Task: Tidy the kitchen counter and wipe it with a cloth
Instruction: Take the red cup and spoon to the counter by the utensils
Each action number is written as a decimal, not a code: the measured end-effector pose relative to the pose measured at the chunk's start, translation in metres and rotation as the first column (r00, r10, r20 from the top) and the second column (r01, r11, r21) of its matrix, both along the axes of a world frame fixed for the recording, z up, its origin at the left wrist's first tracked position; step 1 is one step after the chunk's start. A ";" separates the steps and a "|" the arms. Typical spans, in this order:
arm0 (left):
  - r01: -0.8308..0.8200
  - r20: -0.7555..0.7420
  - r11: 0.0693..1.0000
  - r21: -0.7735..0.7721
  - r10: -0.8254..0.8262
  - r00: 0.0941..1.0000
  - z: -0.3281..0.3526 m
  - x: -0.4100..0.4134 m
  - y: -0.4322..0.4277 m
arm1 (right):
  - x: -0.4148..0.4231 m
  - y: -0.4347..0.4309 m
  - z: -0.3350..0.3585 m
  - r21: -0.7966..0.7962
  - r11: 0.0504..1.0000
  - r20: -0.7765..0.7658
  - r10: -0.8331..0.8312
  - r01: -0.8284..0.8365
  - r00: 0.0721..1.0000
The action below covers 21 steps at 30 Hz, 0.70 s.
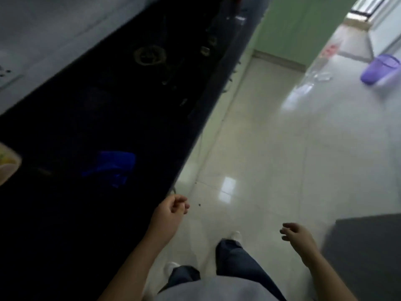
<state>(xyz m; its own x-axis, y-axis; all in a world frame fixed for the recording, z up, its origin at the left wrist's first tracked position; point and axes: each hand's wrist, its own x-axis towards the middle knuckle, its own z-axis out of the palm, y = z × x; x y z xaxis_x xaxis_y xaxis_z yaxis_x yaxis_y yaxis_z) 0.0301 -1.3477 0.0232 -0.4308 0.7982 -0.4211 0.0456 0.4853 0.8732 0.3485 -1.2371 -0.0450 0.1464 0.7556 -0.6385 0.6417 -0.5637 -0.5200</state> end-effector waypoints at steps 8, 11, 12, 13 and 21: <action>0.201 -0.048 0.956 -0.212 -0.216 0.975 -0.044 0.104 0.097 | 0.146 0.000 -0.039 -0.173 0.932 -0.049 -0.331 0.319 0.942; 0.273 -0.010 0.889 -0.367 -0.297 0.955 -0.072 0.154 0.150 | 0.202 0.020 -0.042 -0.212 0.883 -0.053 -0.438 0.419 0.897; 0.286 0.002 0.853 -0.436 -0.317 0.948 -0.082 0.168 0.165 | 0.219 0.026 -0.042 -0.219 0.871 -0.052 -0.461 0.441 0.886; 0.296 0.004 0.817 -0.494 -0.338 0.941 -0.091 0.181 0.178 | 0.235 0.033 -0.043 -0.225 0.855 -0.040 -0.488 0.468 0.872; 0.337 -0.056 0.715 -0.612 -0.464 0.884 -0.114 0.226 0.271 | 0.313 0.109 -0.048 -0.230 0.787 0.005 -0.587 0.573 0.809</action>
<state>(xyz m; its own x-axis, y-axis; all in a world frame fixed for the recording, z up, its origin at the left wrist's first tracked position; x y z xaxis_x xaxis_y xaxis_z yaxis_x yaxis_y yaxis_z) 0.2565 -1.0768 -0.0903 -0.2487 0.5508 -0.7967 0.4871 0.7821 0.3886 0.6612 -1.1282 -0.0929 0.4673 0.3875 -0.7946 0.1283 -0.9190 -0.3727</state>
